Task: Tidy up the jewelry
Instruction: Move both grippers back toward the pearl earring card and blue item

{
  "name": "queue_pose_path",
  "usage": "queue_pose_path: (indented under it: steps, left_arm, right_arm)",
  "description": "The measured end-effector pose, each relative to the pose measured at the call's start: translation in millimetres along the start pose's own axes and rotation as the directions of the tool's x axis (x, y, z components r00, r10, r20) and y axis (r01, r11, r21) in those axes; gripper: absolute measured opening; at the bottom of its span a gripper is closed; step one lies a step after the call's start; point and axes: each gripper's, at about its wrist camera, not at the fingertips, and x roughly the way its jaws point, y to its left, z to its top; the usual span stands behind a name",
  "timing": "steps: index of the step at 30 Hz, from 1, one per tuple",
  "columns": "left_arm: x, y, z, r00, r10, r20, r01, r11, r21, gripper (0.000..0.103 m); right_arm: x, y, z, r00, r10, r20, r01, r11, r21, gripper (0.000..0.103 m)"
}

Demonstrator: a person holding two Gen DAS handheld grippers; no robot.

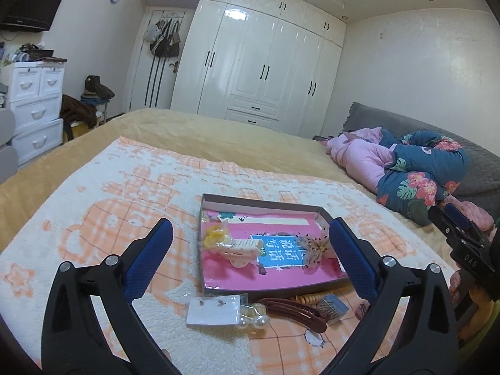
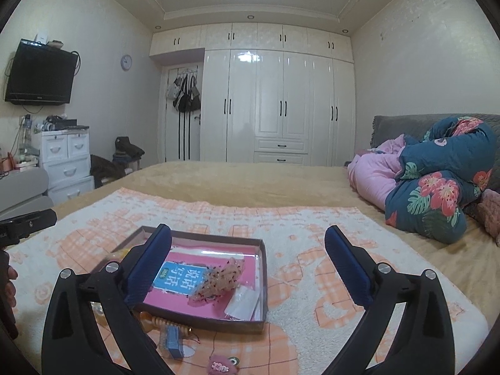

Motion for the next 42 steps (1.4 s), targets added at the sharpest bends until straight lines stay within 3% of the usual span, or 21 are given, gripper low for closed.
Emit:
queue_pose_path:
  steps: [19, 38, 42]
  left_arm:
    - [-24.4, 12.0, -12.3, 0.999, 0.052, 0.000, -0.052, 0.999, -0.005, 0.092]
    - [-14.7, 19.6, -46.8, 0.990, 0.058, -0.127, -0.058, 0.998, -0.001, 0.092]
    - [-7.4, 18.9, -54.1, 0.987, 0.053, -0.154, -0.054, 0.999, 0.002, 0.092]
  right_arm:
    - [-21.5, 19.1, -12.5, 0.996, 0.086, -0.026, -0.087, 0.995, -0.051, 0.096]
    - [-17.6, 41.4, -52.7, 0.972, 0.168, -0.166, -0.189, 0.974, -0.122, 0.095]
    - [-14.3, 45.7, -59.5, 0.965, 0.174, -0.198, -0.204, 0.968, -0.145, 0.085]
